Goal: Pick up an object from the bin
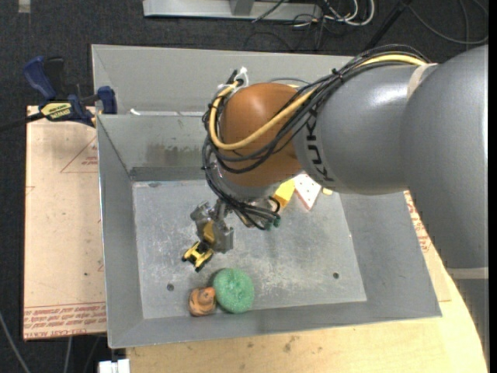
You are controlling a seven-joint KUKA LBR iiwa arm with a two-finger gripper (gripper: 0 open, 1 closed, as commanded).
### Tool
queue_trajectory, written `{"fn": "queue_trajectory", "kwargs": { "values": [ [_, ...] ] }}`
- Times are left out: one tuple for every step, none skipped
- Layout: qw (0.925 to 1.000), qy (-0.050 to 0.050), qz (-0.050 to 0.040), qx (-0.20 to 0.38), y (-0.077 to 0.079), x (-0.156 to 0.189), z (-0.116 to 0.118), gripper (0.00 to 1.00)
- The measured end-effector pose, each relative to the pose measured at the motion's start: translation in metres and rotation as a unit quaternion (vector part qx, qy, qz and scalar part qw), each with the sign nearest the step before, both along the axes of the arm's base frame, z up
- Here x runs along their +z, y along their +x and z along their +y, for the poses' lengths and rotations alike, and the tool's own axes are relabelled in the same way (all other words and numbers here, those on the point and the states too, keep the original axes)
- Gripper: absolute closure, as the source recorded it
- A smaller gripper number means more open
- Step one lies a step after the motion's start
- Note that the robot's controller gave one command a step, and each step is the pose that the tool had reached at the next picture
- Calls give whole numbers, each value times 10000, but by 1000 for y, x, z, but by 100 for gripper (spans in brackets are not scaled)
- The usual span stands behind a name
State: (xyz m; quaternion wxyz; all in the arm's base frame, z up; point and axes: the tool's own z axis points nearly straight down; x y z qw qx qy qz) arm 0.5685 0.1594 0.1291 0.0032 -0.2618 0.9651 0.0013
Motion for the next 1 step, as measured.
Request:
{"fn": "queue_trajectory", "kwargs": {
  "values": [
    [9998,-10,12,207,16,95,-8,100]
  ]
}}
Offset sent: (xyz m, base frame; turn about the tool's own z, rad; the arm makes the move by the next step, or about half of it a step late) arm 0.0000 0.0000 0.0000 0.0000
